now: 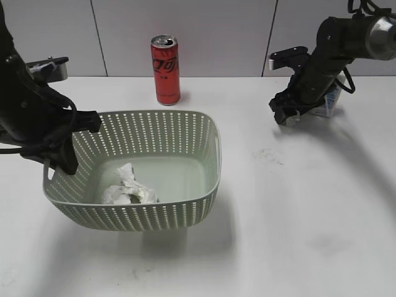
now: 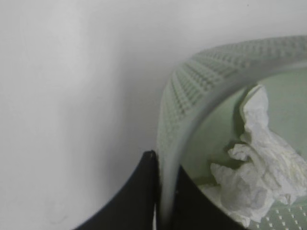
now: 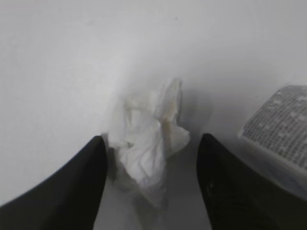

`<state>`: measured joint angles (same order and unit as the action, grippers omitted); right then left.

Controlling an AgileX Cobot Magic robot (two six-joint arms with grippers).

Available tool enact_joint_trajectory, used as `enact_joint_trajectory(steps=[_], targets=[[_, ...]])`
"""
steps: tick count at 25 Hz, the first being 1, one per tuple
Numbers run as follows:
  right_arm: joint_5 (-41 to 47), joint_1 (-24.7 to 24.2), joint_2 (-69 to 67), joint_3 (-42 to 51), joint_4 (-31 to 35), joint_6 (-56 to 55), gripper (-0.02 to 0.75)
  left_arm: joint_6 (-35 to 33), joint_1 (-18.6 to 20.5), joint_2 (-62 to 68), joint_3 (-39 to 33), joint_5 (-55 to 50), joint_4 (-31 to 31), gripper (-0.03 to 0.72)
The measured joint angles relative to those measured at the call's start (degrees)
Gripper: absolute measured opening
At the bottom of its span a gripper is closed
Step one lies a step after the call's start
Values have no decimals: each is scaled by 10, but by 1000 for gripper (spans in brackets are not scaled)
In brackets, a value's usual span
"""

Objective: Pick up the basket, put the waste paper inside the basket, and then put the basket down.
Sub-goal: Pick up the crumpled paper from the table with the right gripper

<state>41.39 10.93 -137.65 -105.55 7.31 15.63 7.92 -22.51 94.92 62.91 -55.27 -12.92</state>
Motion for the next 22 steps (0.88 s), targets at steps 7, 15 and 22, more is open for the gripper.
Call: enact_joint_trajectory(steps=[7,15,22], targets=[[9,0,0,0,0,-1,213,0,0,0,0,6,0,6],[39,10,49,1,13,9,2,0,0,0,0,2,0,5],[93,112,230,20,17,37,2,0,0,0,0,-2,0,5]])
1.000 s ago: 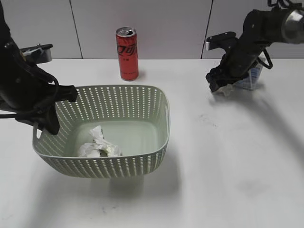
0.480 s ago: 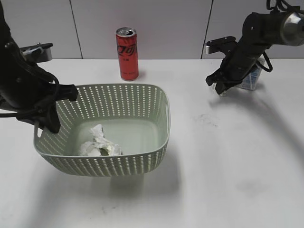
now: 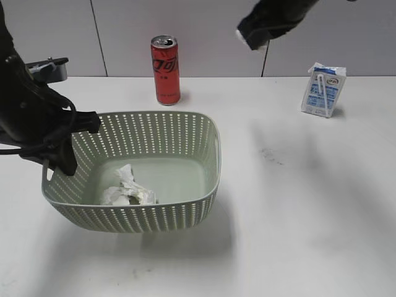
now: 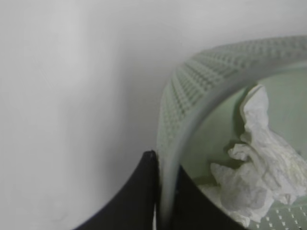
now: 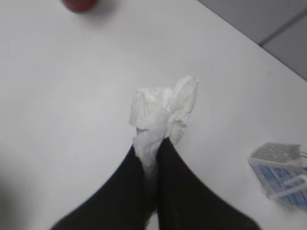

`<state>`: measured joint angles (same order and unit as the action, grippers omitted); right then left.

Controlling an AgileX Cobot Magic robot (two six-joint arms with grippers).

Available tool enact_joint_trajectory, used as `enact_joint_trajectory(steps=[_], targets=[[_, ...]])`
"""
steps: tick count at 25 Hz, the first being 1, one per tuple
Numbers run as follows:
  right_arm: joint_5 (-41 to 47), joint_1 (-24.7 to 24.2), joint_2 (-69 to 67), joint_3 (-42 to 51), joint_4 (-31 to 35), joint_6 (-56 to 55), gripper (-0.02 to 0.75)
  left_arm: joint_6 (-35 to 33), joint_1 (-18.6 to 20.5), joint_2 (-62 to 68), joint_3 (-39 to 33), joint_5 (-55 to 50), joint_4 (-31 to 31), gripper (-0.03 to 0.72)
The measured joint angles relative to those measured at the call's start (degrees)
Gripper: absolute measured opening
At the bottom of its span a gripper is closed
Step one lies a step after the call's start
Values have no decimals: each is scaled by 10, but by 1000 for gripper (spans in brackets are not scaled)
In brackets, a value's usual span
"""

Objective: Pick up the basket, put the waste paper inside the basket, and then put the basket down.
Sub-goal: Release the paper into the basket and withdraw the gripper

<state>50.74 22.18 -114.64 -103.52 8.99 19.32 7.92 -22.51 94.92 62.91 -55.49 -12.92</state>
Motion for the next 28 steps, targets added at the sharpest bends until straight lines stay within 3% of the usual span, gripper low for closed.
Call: enact_joint_trajectory(steps=[5,10,13,15,16,21,24,28], targets=[[-7,133,136,120,33,2,-1,0,0,0,0,-8,8,5],[-145,236,232,287,76,2,-1,0,0,0,0,-9,14,5],[-196,268,230,336,93,2,10,0,0,0,0,-10,15,5],[-201,272,210,347,106,2,73,0,0,0,0,-11,15,5],[-202,273,197,348,110,2,144,0,0,0,0,-12,15,5],[-196,272,166,346,113,-29,578,0,0,0,0,-13,15,5],[-149,255,166,317,78,-101,633,0,0,0,0,-13,15,5],[-54,183,166,250,10,-174,611,0,0,0,0,-13,15,5]])
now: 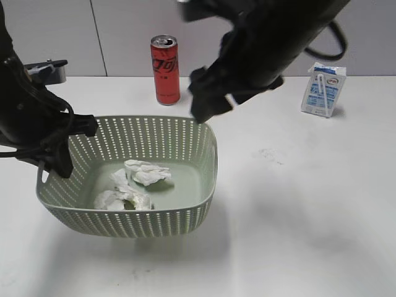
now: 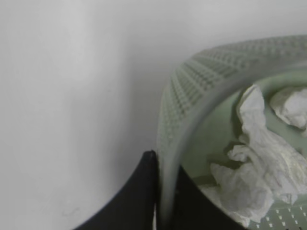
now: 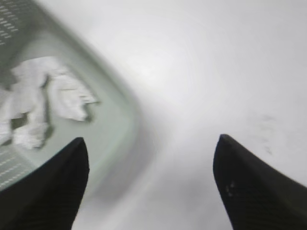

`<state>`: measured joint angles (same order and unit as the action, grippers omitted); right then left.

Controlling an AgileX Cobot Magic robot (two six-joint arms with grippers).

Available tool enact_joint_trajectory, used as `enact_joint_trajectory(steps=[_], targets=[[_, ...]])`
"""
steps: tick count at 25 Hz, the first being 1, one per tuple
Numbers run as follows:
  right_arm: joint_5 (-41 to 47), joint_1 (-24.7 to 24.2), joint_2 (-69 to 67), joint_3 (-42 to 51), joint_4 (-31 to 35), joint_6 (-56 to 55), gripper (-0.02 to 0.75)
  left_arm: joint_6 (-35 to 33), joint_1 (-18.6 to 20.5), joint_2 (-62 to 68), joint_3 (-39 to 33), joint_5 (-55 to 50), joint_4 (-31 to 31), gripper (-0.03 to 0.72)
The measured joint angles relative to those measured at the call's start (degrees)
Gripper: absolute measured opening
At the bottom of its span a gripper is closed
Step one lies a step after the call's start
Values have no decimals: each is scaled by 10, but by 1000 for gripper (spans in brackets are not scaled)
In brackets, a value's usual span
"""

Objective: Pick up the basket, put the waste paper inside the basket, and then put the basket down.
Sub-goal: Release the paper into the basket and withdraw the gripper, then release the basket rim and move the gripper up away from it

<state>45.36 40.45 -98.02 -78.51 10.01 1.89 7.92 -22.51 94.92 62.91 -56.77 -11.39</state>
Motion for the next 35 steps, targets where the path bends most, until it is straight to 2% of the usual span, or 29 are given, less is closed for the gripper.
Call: enact_joint_trajectory(steps=[5,9,14,21,26,29,35], targets=[[125,-155,0,-88,-28,-12,595,0,0,0,0,0,0,5],[196,-263,0,-109,-76,-12,592,0,0,0,0,1,0,5],[238,-344,6,-106,-116,-10,591,0,0,0,0,2,-1,5],[238,-362,138,4,-106,-10,591,0,0,2,0,5,-12,5],[235,-362,315,156,-84,-9,591,4,0,36,34,-2,-12,5],[199,-362,428,250,-79,-6,591,14,-3,71,68,-7,-9,5],[150,-362,644,383,-78,-4,590,42,-5,122,90,34,-9,5]])
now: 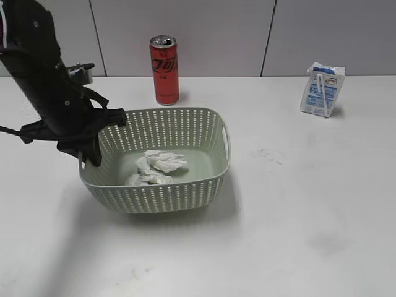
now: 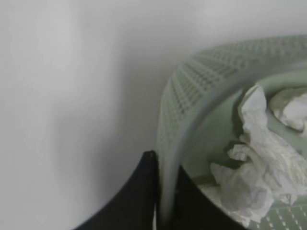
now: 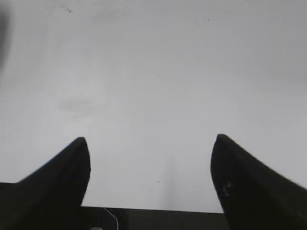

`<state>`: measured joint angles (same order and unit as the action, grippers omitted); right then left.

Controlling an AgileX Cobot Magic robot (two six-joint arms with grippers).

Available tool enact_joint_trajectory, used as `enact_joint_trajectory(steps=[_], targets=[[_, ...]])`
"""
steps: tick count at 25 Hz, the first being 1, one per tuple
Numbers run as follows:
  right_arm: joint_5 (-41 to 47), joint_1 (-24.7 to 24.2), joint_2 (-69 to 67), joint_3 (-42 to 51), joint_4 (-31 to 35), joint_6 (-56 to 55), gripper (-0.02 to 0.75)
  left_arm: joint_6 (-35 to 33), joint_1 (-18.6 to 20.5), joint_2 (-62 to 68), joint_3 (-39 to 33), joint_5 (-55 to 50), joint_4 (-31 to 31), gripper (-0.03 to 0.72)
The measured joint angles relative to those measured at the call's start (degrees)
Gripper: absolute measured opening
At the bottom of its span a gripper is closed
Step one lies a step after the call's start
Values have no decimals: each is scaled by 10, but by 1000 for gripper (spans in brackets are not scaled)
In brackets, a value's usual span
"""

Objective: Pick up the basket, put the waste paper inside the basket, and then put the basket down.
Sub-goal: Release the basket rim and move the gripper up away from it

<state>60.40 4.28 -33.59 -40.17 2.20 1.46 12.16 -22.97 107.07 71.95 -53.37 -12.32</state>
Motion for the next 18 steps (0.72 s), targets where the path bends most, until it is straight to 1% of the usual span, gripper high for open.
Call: enact_joint_trajectory(steps=[5,11,18], targets=[[-2,0,143,59,0,1,590,4,0,23,1,16,15,5],[-3,0,250,112,-1,1,590,4,0,33,1,33,19,5],[-2,0,326,114,-2,1,590,5,0,33,1,55,29,5]])
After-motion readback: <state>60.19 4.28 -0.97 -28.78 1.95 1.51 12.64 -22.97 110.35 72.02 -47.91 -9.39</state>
